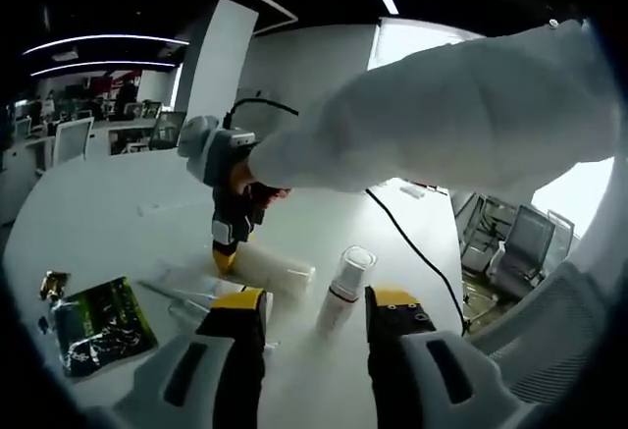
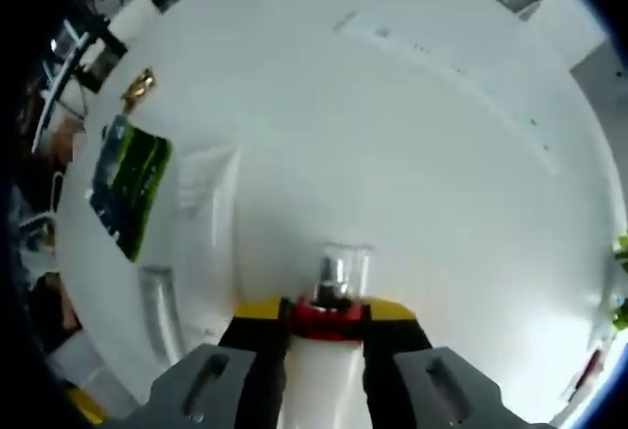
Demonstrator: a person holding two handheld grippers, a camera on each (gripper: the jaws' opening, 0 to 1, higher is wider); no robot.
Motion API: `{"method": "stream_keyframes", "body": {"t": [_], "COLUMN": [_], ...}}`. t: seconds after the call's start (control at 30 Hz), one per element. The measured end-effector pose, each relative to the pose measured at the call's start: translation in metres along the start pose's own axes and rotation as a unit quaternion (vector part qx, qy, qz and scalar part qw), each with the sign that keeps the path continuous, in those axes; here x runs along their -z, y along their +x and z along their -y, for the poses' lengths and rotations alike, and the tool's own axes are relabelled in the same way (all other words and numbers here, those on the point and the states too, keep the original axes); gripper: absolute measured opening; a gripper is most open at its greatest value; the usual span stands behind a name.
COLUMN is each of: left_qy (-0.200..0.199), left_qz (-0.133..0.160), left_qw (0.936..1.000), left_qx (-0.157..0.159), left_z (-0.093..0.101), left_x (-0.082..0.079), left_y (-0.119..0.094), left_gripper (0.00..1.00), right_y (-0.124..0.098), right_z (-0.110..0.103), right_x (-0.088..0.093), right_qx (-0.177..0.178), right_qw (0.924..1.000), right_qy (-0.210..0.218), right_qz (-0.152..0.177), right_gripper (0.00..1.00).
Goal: Arrange the skincare products in the storage area until every visible bottle or jar stands upright without overlapping.
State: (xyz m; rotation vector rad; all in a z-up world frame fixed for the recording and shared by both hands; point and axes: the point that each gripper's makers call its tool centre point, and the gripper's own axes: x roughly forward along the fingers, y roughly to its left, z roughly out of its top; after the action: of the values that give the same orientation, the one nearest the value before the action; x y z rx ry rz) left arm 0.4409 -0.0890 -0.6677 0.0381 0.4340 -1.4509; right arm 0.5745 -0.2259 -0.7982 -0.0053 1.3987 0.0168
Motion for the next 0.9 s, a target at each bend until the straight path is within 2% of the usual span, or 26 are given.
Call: {"method": "stream_keyframes", "body": {"t": [0.2,0.33,0.47,0.5,0.6,0.67,0.7,0.73,0.8,0.83,0.87,0.9], "left_qy": [-0.003,-0.007,-0.009,-0.010,-0.019,-0.027,-0.028,-0.031,-0.033,-0.033,-0.034,-0.038], "left_qz": [-0.002,-0.006,-0.010,-0.010,-0.010,-0.010,-0.010,-0.009,-0.005,-0.005,-0.004,-0.002], "left_qw": [1.0000,1.0000,0.9999,0.9999,0.9998,0.9995,0.9995,0.9994,0.9994,0.9994,0.9993,0.9991], "left_qx": [-0.005,-0.004,-0.004,-0.004,-0.007,-0.009,-0.009,-0.010,-0.011,-0.011,-0.012,-0.016], "left_z": [-0.004,-0.005,-0.007,-0.008,-0.011,-0.013,-0.013,-0.014,-0.017,-0.018,-0.020,-0.022], "left_x": [0.003,0.007,0.010,0.010,0.014,0.015,0.015,0.014,0.014,0.014,0.015,0.016], "left_y": [0.001,0.002,0.003,0.003,0.004,0.003,0.003,0.003,0.002,0.001,0.001,0.001], "left_gripper": [0.36,0.36,0.36,0.36,0.35,0.35,0.35,0.35,0.34,0.34,0.34,0.34], "right_y": [-0.002,-0.010,-0.030,-0.040,-0.054,-0.060,-0.063,-0.065,-0.071,-0.073,-0.076,-0.079], "right_z": [-0.004,-0.007,-0.019,-0.027,-0.034,-0.034,-0.037,-0.035,-0.039,-0.037,-0.039,-0.042], "right_x": [-0.002,-0.008,-0.012,-0.009,-0.011,-0.008,-0.007,-0.003,-0.001,0.002,0.003,0.002], "right_qx": [-0.019,-0.020,-0.037,-0.050,-0.076,-0.077,-0.086,-0.083,-0.096,-0.094,-0.098,-0.109], "right_qw": [0.9990,0.9955,0.9893,0.9863,0.9776,0.9737,0.9681,0.9692,0.9608,0.9607,0.9577,0.9515], "right_qy": [-0.015,-0.064,-0.082,-0.083,-0.089,-0.091,-0.104,-0.097,-0.106,-0.100,-0.102,-0.110], "right_qz": [0.039,0.068,0.115,0.134,0.175,0.195,0.211,0.211,0.237,0.241,0.251,0.266], "right_gripper": [0.22,0.22,0.22,0.22,0.22,0.22,0.22,0.22,0.22,0.22,0.22,0.22]}}
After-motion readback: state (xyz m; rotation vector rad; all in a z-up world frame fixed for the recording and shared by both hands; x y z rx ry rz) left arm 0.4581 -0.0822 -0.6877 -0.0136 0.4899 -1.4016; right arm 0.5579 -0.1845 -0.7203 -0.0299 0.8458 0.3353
